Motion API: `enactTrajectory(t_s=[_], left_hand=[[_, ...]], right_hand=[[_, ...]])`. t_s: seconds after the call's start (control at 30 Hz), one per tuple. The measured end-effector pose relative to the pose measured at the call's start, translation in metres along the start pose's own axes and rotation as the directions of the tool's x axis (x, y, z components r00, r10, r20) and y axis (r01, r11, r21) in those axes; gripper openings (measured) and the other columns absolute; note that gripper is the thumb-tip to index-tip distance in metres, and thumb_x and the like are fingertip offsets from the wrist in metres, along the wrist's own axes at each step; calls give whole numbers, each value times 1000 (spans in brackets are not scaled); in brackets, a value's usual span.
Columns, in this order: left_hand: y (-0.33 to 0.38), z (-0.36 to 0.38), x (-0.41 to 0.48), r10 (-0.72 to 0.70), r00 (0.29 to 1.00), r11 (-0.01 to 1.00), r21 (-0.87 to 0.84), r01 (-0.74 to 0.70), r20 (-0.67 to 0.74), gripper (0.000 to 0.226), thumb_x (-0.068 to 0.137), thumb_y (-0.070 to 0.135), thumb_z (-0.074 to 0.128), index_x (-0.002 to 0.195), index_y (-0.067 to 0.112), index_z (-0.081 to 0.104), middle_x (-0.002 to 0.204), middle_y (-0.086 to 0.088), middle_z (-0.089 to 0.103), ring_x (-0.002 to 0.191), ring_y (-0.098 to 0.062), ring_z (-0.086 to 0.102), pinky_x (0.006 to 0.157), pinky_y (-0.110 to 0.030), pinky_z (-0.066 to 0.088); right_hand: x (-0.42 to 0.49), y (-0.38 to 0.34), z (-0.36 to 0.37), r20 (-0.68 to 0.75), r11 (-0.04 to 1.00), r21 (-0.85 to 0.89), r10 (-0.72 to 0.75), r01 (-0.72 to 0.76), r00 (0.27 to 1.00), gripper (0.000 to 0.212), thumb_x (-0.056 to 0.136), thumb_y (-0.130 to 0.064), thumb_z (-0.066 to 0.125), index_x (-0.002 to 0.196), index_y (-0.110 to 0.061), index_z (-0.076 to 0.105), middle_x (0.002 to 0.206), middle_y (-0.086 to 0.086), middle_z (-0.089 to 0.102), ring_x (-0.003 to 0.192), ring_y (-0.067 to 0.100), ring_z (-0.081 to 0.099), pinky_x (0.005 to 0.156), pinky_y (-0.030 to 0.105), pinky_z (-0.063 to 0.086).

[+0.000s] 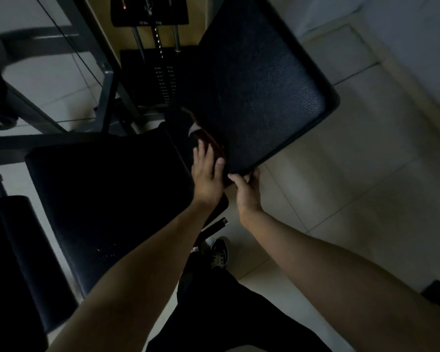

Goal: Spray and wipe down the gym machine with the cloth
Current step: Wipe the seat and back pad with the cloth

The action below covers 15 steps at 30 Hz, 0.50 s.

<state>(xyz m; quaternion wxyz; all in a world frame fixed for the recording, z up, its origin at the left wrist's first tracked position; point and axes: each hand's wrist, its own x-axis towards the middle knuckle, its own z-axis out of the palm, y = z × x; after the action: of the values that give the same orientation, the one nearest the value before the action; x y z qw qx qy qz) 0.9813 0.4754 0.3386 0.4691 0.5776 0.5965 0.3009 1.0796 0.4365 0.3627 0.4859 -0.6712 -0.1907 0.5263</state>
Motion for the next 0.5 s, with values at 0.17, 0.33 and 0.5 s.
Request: enactTrajectory(t_s=[0.17, 0.33, 0.5], left_hand=[[-5, -12, -4, -351, 934, 903, -239, 357, 69, 61, 107, 45, 37, 160, 37, 8, 168, 11, -11, 155, -15, -7, 127, -46, 5], [72, -8, -8, -127, 988, 972, -187, 142, 91, 56, 109, 39, 35, 160, 31, 15, 166, 18, -5, 153, -6, -12, 127, -45, -4], [160, 3, 13, 332, 926, 940, 23, -341, 180, 49, 111, 30, 33, 157, 37, 19, 162, 23, -5, 153, -7, -15, 120, -47, -13]], right_hand=[[-5, -34, -6, -61, 999, 32, -32, 34, 998, 54, 96, -20, 64, 143, -20, 39, 111, -18, 60, 104, -4, 58, 75, 8, 45], [-10, -75, -9, -159, 990, 1, -137, 139, 978, 48, 92, -46, 67, 129, -32, 41, 121, -8, 56, 110, 13, 59, 97, 30, 50], [2, -123, -22, -272, 946, 39, -299, 321, 915, 62, 85, -51, 65, 137, -28, 39, 136, 2, 57, 121, 11, 58, 106, 34, 49]])
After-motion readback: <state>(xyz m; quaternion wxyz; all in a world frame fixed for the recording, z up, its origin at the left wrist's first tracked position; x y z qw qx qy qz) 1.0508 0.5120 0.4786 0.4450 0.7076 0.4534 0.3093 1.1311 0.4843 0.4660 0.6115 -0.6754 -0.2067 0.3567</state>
